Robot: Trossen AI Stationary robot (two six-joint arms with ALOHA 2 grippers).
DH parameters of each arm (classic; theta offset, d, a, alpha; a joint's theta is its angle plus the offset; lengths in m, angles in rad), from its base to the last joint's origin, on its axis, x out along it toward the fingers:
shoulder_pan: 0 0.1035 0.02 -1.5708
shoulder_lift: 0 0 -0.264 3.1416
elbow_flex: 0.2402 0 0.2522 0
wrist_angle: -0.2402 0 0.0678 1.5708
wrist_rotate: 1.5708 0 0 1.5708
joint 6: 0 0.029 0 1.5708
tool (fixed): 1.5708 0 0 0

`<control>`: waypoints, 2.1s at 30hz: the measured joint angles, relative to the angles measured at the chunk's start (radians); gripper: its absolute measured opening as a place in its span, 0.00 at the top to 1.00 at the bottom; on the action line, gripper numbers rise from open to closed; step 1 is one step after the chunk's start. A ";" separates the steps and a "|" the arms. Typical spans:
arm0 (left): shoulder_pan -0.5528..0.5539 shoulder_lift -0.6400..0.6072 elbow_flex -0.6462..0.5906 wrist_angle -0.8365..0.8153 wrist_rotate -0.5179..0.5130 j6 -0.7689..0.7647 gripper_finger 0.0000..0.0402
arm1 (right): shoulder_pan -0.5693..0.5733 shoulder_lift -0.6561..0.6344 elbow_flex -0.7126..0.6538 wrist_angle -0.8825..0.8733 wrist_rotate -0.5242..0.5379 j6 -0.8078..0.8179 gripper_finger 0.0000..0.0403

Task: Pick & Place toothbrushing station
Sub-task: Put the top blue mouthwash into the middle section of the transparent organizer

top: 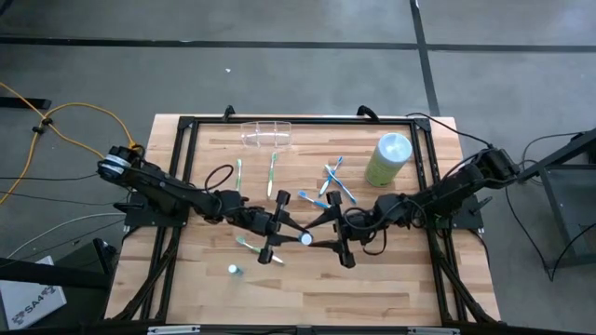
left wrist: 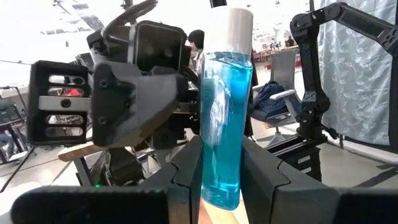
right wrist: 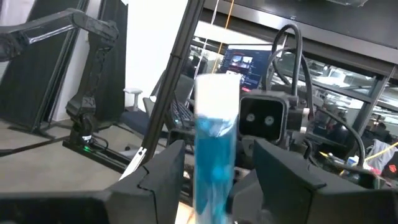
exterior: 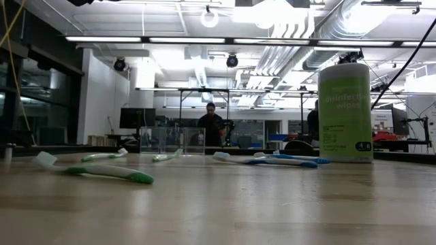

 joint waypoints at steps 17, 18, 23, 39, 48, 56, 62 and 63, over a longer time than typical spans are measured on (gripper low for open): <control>0.042 0.040 -0.001 0.080 0.067 -0.034 0.81 | -0.011 0.000 0.000 -0.023 -0.005 0.046 0.55; 0.042 0.040 -0.001 0.080 0.068 -0.036 0.81 | -0.011 0.000 0.000 -0.024 -0.005 0.046 0.55; 0.042 0.040 -0.001 0.080 0.068 -0.036 0.81 | -0.011 0.000 0.000 -0.025 -0.003 0.047 0.57; 0.042 0.040 -0.001 0.080 0.069 -0.034 0.80 | -0.011 0.000 0.000 -0.030 0.000 0.047 0.83; 0.042 0.040 -0.001 0.077 0.072 -0.053 0.66 | -0.011 0.000 0.000 -0.037 -0.003 0.048 0.85; 0.036 0.040 -0.001 0.073 0.096 -0.056 0.62 | -0.011 -0.001 0.000 -0.060 -0.002 0.066 0.86; 0.031 0.040 -0.001 0.072 0.092 -0.055 0.62 | -0.002 -0.002 0.002 -0.083 0.006 0.087 0.86; 0.031 0.040 -0.001 0.072 0.092 -0.055 0.62 | 0.001 -0.002 0.002 -0.085 0.007 0.092 0.86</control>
